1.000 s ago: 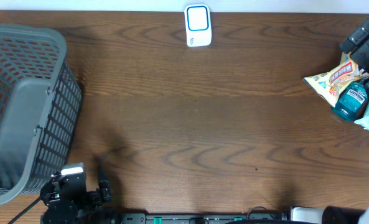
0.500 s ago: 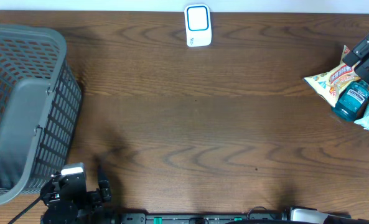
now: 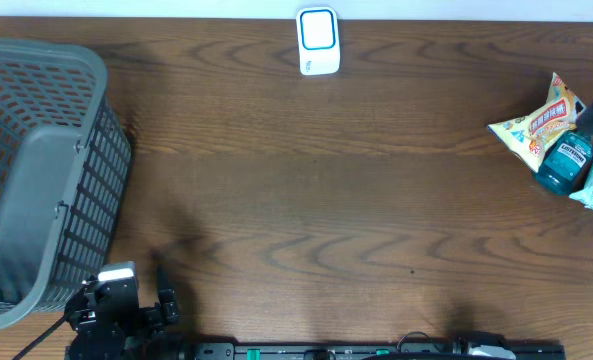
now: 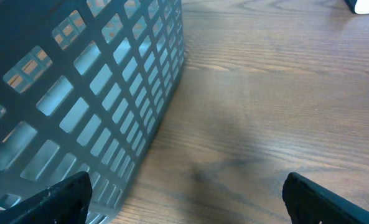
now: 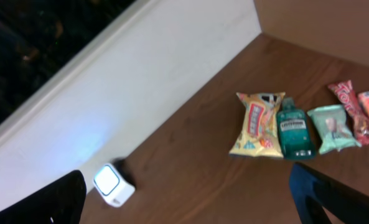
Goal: Scan the item barcode
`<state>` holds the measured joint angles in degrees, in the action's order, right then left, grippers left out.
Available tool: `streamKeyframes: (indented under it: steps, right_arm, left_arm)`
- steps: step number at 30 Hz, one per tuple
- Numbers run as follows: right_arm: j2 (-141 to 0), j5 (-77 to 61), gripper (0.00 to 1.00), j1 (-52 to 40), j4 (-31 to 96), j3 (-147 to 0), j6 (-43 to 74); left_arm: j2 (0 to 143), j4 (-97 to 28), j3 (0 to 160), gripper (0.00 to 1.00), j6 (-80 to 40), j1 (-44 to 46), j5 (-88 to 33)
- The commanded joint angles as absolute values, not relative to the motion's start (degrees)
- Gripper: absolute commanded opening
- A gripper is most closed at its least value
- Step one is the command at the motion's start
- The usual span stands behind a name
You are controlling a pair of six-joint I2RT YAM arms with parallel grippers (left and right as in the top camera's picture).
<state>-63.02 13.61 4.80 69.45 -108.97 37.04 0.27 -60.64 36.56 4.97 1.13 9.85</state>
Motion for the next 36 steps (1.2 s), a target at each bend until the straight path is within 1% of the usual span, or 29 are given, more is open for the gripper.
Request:
streamKeyframes:
  steps: [1, 6, 10, 17, 24, 26, 31, 33, 36]
  right_arm:
    - [-57.0, 11.4, 0.99, 4.5, 65.0, -98.9, 37.8]
    - [-44.2, 6.9, 0.99, 3.7, 54.0, -80.6, 37.6]
    - [-32.7, 6.7, 0.99, 3.2, 46.6, -65.4, 37.6]
    - [-16.5, 6.7, 0.99, 3.2, 38.3, -44.9, 37.6]
    - [-3.0, 6.3, 0.99, 3.2, 23.6, -25.2, 37.6]
    - [-0.2, 4.7, 0.99, 3.4, 17.8, -20.0, 36.1]
    - [-0.3, -0.6, 0.99, 3.4, 1.0, -10.4, 29.3]
    - [-0.3, -0.4, 0.99, 3.4, -3.1, -7.5, 28.1]
    - [-0.3, 1.7, 0.99, 3.4, -5.3, -4.4, 27.5]
  left_arm:
    - [0.2, -60.6, 36.8, 0.98, 5.8, 1.0, 10.6]
    - [0.2, -60.6, 36.8, 0.98, 5.8, 1.0, 10.6]
    - [0.2, -60.6, 36.8, 0.98, 5.8, 1.0, 10.6]
    - [0.2, -60.6, 36.8, 0.98, 5.8, 1.0, 10.6]
    - [0.2, -60.6, 36.8, 0.98, 5.8, 1.0, 10.6]
    - [0.2, -60.6, 36.8, 0.98, 5.8, 1.0, 10.6]
    - [0.2, -60.6, 36.8, 0.98, 5.8, 1.0, 10.6]
    - [0.2, -60.6, 36.8, 0.98, 5.8, 1.0, 10.6]
    - [0.2, -60.6, 36.8, 0.98, 5.8, 1.0, 10.6]
